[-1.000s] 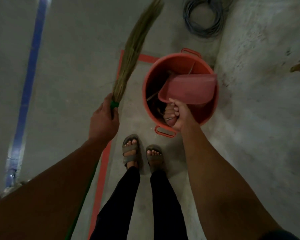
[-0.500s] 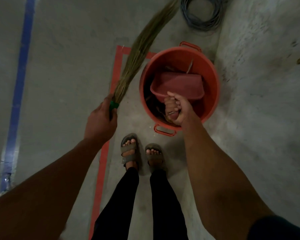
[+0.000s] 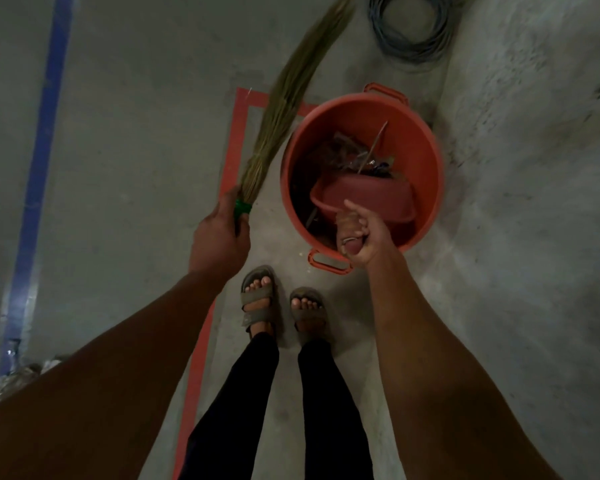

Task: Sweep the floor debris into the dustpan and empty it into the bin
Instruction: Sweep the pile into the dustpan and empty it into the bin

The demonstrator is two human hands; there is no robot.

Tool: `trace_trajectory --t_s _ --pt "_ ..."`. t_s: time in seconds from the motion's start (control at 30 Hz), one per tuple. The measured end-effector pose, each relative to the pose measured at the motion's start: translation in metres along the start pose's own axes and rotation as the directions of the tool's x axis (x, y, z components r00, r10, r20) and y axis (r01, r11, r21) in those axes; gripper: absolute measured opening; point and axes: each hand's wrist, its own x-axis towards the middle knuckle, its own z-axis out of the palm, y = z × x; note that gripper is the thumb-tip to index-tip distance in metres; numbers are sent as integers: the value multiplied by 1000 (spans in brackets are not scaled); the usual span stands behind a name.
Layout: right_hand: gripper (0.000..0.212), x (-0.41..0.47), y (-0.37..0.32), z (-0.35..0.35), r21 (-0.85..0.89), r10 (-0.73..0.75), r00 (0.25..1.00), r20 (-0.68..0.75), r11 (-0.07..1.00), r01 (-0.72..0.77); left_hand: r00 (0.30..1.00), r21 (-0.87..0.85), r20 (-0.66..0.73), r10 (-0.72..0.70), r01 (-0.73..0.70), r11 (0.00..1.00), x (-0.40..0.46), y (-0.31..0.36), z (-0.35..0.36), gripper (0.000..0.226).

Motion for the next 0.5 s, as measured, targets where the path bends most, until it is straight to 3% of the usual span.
trace_trajectory --t_s 0.2,0.33,0.5 --pt "43 34 -20 2 -23 -16 977 -213 1000 11 999 28 41 20 -21 999 15 -10 18 53" --pt "47 22 -9 14 50 31 983 -181 999 -23 998 17 64 -19 18 1000 4 -12 19 52" --pt "51 -19 21 30 -38 -11 990 -140 999 6 997 2 43 -64 64 998 -17 -6 4 53"
